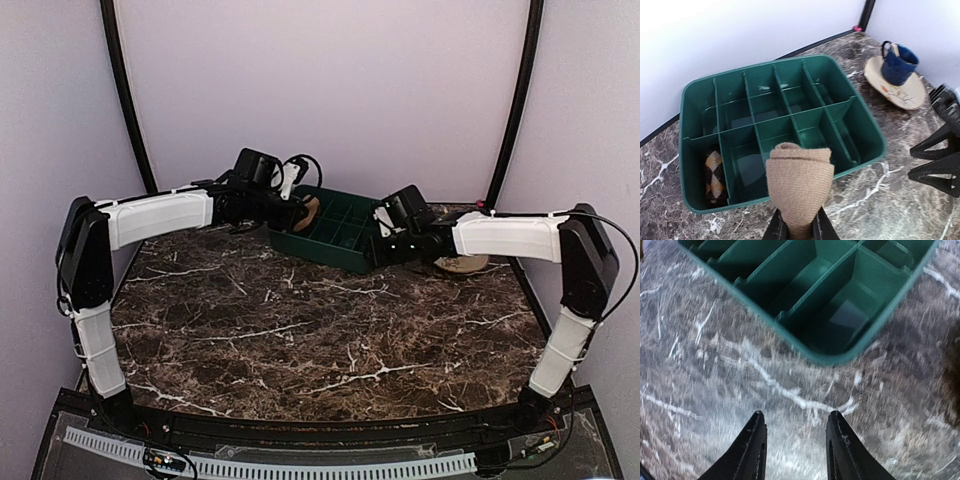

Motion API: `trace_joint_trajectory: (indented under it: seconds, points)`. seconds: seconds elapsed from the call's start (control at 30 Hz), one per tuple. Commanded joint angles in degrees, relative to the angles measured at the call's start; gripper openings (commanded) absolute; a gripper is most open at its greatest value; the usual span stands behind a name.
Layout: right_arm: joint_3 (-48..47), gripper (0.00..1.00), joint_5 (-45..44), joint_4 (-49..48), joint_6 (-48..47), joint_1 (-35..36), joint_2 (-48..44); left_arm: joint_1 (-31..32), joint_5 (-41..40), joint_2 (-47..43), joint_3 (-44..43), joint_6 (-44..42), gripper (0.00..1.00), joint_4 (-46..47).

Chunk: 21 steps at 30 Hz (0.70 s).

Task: Roll the socks
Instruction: Move the storage box to the center of the board.

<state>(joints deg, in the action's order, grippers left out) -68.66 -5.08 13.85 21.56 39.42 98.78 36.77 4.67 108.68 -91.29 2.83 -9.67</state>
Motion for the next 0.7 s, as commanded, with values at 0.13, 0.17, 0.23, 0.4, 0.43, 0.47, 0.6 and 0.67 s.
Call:
trace_joint_trajectory:
  seconds: [0.13, 0.17, 0.23, 0.4, 0.43, 0.47, 0.6, 0.67]
  points:
    - [-18.1, 0.37, -9.5, 2.1, -7.8, -0.4, 12.1, -0.4, -8.0, 4.3, -2.0, 0.5, 0.00, 5.9]
    - [-20.6, 0.37, -9.9, 3.3, -8.3, -0.5, 14.1, -0.4, -8.3, 5.0, -2.3, 0.4, 0.00, 6.3]
    - [-25.6, 0.37, -10.8, 5.8, -9.2, -0.5, 17.9, -0.5, -8.8, 5.9, -2.7, 0.1, 0.00, 7.6]
    - [-37.0, 0.37, -10.8, 12.2, -10.6, -0.7, 27.0, -0.5, -9.7, 8.3, -5.2, -1.0, 0.00, 8.4]
    - [-39.5, 0.37, -10.7, 13.7, -10.8, -0.7, 28.8, -0.5, -10.0, 8.4, -5.4, -1.1, 0.00, 8.6]
    - [-41.8, 0.37, -10.7, 15.1, -10.9, -0.7, 30.4, -0.5, -10.2, 8.6, -5.5, -1.3, 0.00, 8.8]
    - [-49.4, 0.37, -10.9, 20.2, -11.1, -0.8, 36.0, -0.6, -10.8, 9.3, -6.0, -2.2, 0.00, 9.0]
    - [-52.2, 0.37, -10.9, 22.3, -10.9, -0.8, 37.8, -0.7, -10.9, 9.5, -6.4, -2.5, 0.00, 8.8]
